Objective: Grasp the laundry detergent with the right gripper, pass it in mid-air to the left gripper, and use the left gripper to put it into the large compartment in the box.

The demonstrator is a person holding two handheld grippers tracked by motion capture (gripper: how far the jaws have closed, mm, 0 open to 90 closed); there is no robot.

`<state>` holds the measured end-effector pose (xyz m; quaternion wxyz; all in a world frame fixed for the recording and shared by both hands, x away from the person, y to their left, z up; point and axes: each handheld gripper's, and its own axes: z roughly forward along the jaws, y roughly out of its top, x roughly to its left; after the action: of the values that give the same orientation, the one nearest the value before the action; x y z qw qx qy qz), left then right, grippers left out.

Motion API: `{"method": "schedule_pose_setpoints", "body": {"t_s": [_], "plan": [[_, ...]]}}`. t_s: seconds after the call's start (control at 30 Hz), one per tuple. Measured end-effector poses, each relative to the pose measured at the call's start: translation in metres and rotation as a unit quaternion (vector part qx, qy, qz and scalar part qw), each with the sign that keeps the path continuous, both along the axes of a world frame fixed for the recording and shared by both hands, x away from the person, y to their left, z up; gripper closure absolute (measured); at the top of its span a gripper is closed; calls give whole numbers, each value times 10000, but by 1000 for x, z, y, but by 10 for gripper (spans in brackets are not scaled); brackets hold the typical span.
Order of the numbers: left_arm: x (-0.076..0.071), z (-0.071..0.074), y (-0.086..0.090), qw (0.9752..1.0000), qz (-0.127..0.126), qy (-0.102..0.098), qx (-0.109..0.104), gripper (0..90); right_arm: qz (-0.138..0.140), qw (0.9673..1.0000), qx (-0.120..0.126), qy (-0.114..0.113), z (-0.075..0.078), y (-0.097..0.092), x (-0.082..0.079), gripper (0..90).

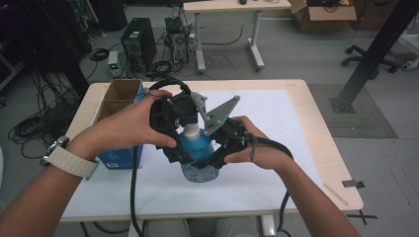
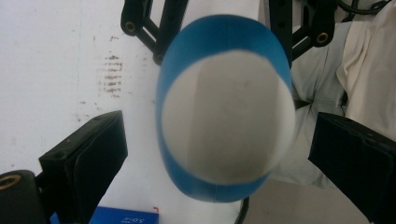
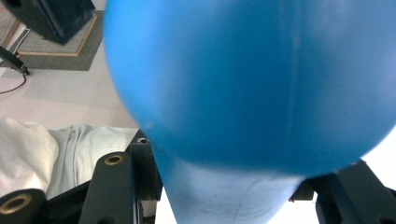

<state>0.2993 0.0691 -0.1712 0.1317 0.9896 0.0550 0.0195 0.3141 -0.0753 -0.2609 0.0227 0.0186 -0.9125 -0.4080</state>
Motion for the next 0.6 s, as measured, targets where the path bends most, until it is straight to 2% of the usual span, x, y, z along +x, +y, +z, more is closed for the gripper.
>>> {"method": "schedule_pose_setpoints", "body": {"t_s": [0.27, 0.6], "plan": [[1, -4, -2, 10000, 9, 29, -5, 53, 7, 10000, -8, 17, 1, -1, -1, 440], [3, -5, -4, 10000, -65, 71, -5, 108, 20, 10000, -33, 2, 1, -2, 0, 440]]}}
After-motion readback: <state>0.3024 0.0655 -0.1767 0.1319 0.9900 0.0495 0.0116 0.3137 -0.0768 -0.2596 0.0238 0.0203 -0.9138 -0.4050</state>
